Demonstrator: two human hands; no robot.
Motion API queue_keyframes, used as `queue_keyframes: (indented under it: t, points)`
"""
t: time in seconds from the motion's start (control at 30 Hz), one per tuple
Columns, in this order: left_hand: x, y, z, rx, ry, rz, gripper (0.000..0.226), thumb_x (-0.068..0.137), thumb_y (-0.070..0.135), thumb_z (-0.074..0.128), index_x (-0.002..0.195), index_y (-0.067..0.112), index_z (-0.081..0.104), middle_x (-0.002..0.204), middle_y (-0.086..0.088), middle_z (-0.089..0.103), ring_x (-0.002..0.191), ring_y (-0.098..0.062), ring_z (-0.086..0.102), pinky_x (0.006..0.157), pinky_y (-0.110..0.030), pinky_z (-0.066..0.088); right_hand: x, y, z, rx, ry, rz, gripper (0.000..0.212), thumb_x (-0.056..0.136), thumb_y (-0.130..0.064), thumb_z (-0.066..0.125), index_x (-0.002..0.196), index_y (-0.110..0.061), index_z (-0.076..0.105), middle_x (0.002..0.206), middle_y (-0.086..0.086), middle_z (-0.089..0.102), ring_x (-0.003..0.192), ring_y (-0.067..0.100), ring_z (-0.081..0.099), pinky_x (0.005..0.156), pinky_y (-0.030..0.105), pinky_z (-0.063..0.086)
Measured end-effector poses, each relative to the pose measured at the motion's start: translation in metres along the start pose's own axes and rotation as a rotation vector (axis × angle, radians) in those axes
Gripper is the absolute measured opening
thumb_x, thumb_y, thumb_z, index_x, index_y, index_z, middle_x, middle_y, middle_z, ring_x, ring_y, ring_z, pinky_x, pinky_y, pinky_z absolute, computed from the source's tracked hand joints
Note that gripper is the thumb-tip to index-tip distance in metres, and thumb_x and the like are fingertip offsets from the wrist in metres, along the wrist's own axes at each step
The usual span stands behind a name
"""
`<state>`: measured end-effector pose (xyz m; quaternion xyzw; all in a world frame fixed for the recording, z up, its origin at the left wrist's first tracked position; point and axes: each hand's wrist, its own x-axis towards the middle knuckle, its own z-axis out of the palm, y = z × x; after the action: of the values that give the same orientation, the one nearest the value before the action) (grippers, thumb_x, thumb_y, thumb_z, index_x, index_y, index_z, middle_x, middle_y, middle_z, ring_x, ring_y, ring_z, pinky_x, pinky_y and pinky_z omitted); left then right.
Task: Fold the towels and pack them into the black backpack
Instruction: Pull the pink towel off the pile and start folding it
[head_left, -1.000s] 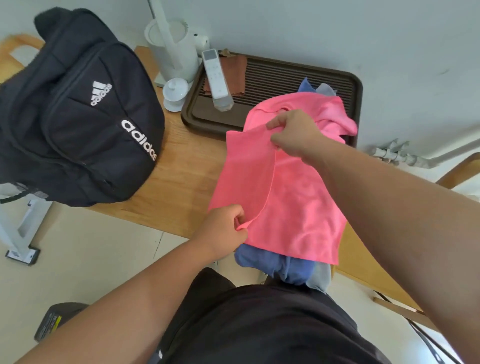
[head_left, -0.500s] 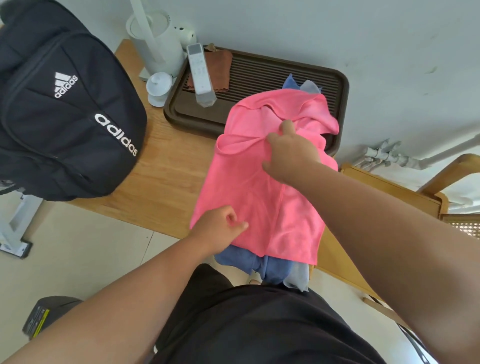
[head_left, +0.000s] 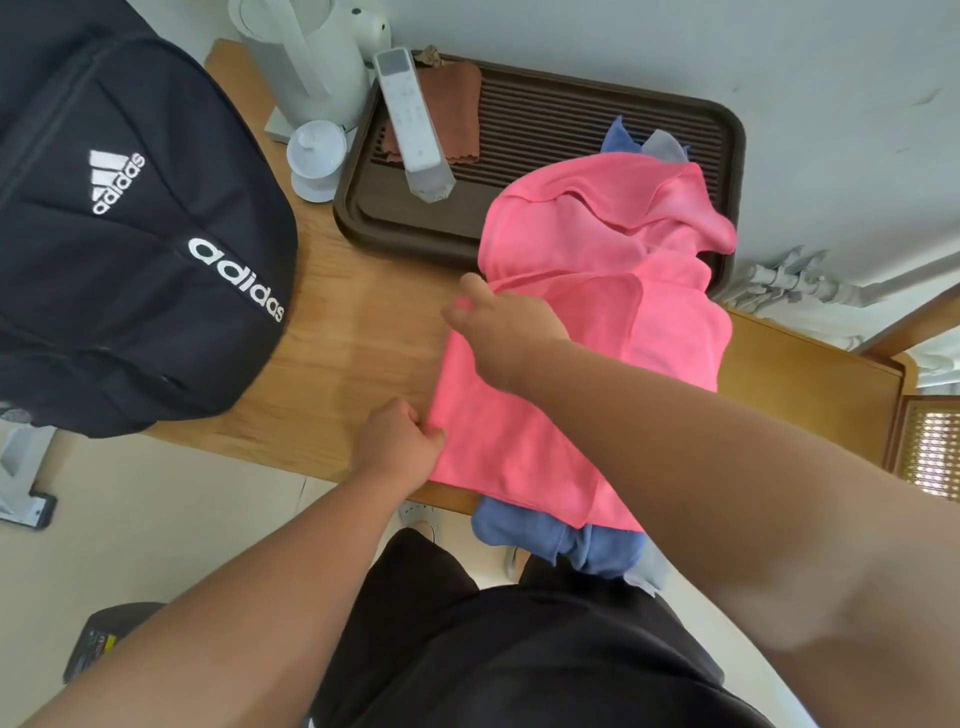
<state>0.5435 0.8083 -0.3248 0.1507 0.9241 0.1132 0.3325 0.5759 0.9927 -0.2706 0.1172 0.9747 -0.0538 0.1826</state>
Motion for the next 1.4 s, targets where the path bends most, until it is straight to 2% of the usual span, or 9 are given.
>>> queue_keyframes:
  t: [0.23, 0.43, 0.67, 0.8, 0.9, 1.03, 1.17, 1.3, 1.4]
  points:
    - [0.01, 0.003, -0.006, 0.097, -0.079, 0.048, 0.024, 0.087, 0.04, 0.068, 0.086, 0.017, 0.062, 0.079, 0.002, 0.062, 0.068, -0.016, 0.055, 0.053, -0.03, 0.033, 0.026, 0.003, -0.004, -0.145, 0.073, 0.085, 0.031, 0.093, -0.002, 0.048, 0.121, -0.013, 0.058, 0.123, 0.008, 0.047, 0.089, 0.03, 0.064, 0.06, 0.038, 0.035]
    - [0.01, 0.005, -0.015, 0.097, -0.119, 0.096, 0.024, 0.09, 0.037, 0.068, 0.079, 0.017, 0.059, 0.077, 0.001, 0.062, 0.068, -0.017, 0.056, 0.053, -0.03, 0.034, 0.034, 0.01, -0.02, -0.228, 0.142, 0.049, 0.027, 0.097, -0.01, 0.044, 0.111, -0.018, 0.066, 0.113, 0.005, 0.058, 0.107, 0.03, 0.053, 0.071, 0.037, 0.03]
    - [-0.002, -0.011, -0.017, -0.359, -0.189, 0.014, 0.023, 0.081, 0.01, 0.066, 0.067, 0.014, 0.047, 0.066, 0.001, 0.049, 0.06, -0.015, 0.043, 0.055, -0.029, 0.03, 0.042, 0.026, -0.038, 0.118, 0.335, 0.166, 0.022, 0.093, -0.014, 0.046, 0.101, -0.02, 0.066, 0.091, 0.002, 0.062, 0.096, 0.031, 0.056, 0.075, 0.038, 0.034]
    - [-0.013, -0.027, -0.021, -0.476, -0.218, -0.018, 0.012, 0.082, 0.007, 0.062, 0.085, 0.013, 0.052, 0.083, -0.001, 0.061, 0.072, -0.018, 0.055, 0.064, -0.032, 0.04, 0.044, 0.029, -0.041, 0.344, 0.214, 0.17, 0.027, 0.098, -0.01, 0.043, 0.114, -0.019, 0.063, 0.1, 0.005, 0.065, 0.09, 0.028, 0.061, 0.069, 0.037, 0.047]
    - [-0.023, -0.041, -0.024, -0.547, -0.233, -0.069, 0.024, 0.085, 0.01, 0.061, 0.109, 0.015, 0.06, 0.102, -0.003, 0.068, 0.09, -0.021, 0.067, 0.076, -0.041, 0.058, 0.048, 0.02, -0.042, 0.357, 0.165, 0.128, 0.025, 0.099, -0.01, 0.044, 0.114, -0.017, 0.064, 0.109, 0.006, 0.066, 0.097, 0.029, 0.06, 0.07, 0.033, 0.04]
    - [-0.033, -0.066, -0.032, -0.533, -0.224, -0.112, 0.012, 0.085, 0.011, 0.059, 0.092, 0.008, 0.067, 0.095, -0.018, 0.069, 0.081, -0.03, 0.068, 0.071, -0.054, 0.06, 0.062, -0.005, -0.046, 0.354, 0.086, 0.114, 0.025, 0.099, -0.01, 0.044, 0.113, -0.016, 0.064, 0.109, 0.005, 0.065, 0.098, 0.028, 0.06, 0.072, 0.033, 0.042]
    - [-0.033, -0.089, -0.05, -0.468, -0.232, -0.121, 0.011, 0.089, 0.01, 0.058, 0.091, 0.01, 0.069, 0.094, -0.012, 0.071, 0.083, -0.031, 0.07, 0.06, -0.039, 0.062, 0.082, -0.037, -0.049, 0.328, 0.002, 0.099, 0.026, 0.097, -0.008, 0.046, 0.113, -0.014, 0.065, 0.1, 0.002, 0.059, 0.097, 0.027, 0.061, 0.071, 0.032, 0.041]
    - [-0.018, -0.108, -0.069, -0.319, -0.19, -0.084, 0.013, 0.086, 0.009, 0.055, 0.081, 0.012, 0.067, 0.08, -0.009, 0.071, 0.072, -0.032, 0.07, 0.058, -0.044, 0.058, 0.101, -0.065, -0.045, 0.279, -0.099, 0.115, 0.028, 0.093, -0.002, 0.048, 0.114, -0.01, 0.065, 0.105, 0.007, 0.062, 0.103, 0.032, 0.062, 0.072, 0.035, 0.043]
    - [-0.001, -0.121, -0.082, -0.099, -0.096, -0.022, 0.02, 0.086, 0.007, 0.053, 0.068, 0.014, 0.055, 0.068, -0.004, 0.059, 0.061, -0.024, 0.055, 0.051, -0.031, 0.041, 0.118, -0.078, -0.044, 0.283, -0.119, 0.16, 0.031, 0.089, 0.002, 0.052, 0.115, -0.011, 0.062, 0.105, 0.007, 0.058, 0.107, 0.033, 0.06, 0.075, 0.038, 0.045]
